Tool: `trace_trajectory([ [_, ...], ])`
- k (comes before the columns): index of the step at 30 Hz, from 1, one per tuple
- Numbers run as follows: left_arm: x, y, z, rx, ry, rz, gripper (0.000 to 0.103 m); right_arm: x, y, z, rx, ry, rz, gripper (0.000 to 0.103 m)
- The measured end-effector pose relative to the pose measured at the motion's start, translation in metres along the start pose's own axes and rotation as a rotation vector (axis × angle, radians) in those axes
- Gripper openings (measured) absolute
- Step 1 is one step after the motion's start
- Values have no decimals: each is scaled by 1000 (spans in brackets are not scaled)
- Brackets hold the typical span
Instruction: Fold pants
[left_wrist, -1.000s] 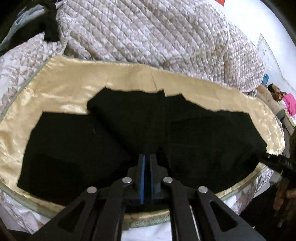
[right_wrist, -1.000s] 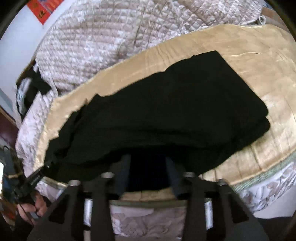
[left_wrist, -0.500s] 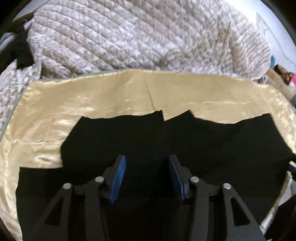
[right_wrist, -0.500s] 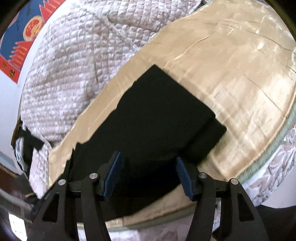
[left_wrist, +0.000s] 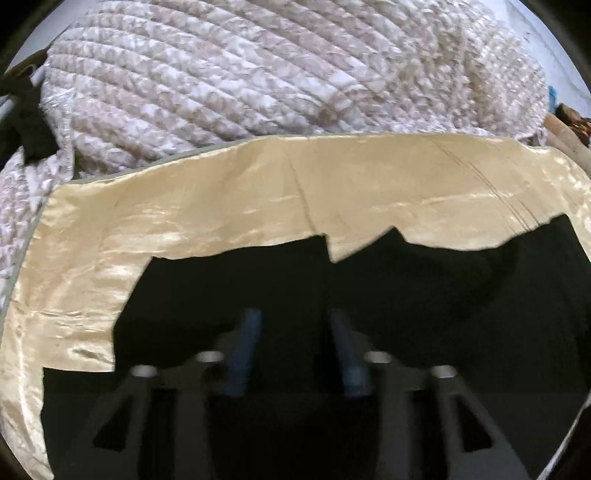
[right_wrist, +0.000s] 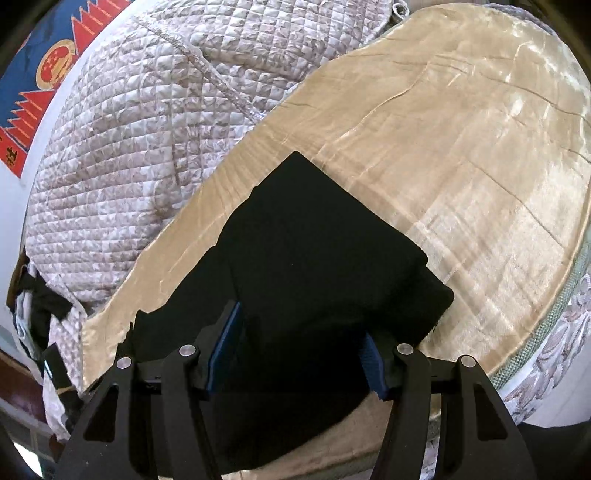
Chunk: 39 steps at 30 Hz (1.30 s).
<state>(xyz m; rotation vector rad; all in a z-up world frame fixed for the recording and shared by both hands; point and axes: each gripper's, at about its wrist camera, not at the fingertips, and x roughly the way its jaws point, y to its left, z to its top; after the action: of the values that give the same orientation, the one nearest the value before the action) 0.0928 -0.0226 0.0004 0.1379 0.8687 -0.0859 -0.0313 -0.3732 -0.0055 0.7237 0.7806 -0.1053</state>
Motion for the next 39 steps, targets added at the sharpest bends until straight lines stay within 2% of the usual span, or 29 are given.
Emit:
trace_trajectory([
  [2,-3,7,2,-32,-6,0,6,-1,1,-1,1,-6,-10,52],
  [4,-16,15,-2,-74,-43,2,5,0,-2,0,1,-14,-28,34],
  [6,-41,30,-8,-137,-107,17,5,1,-8,2,22,-11,-32,21],
  [10,-105,74,-39,-325,-240,63,5,-1,-14,3,35,-16,-7,13],
  [12,-132,102,-68,-435,-278,113,5,-5,-15,3,36,-25,8,12],
  [14,-141,124,-96,-514,-264,159,5,-8,-16,3,41,-37,19,12],
  [19,-112,166,-156,-711,-87,129,5,-7,-16,1,40,-36,15,12],
  [23,-113,182,-168,-782,-113,71,8,-7,-17,0,35,-32,14,12],
  [28,-112,185,-172,-861,-137,-44,39,-5,-20,-1,53,-24,22,12],
  [29,-113,183,-171,-866,-150,-68,50,-5,-21,-1,57,-23,27,12],
  [30,-113,182,-170,-871,-163,-91,58,-5,-22,-1,58,-23,30,12],
  [31,-114,180,-170,-873,-170,-100,59,-5,-23,-1,62,-23,34,12],
  [34,-113,181,-170,-881,-171,-100,61,-5,-23,-2,70,-23,41,12],
  [37,-110,181,-166,-851,-160,-67,61,-5,-24,-2,69,-23,40,12],
  [38,-110,181,-165,-844,-155,-49,58,-5,-23,-2,70,-23,38,12],
  [39,-108,181,-161,-830,-141,-15,44,-4,-23,-3,70,-23,36,12],
])
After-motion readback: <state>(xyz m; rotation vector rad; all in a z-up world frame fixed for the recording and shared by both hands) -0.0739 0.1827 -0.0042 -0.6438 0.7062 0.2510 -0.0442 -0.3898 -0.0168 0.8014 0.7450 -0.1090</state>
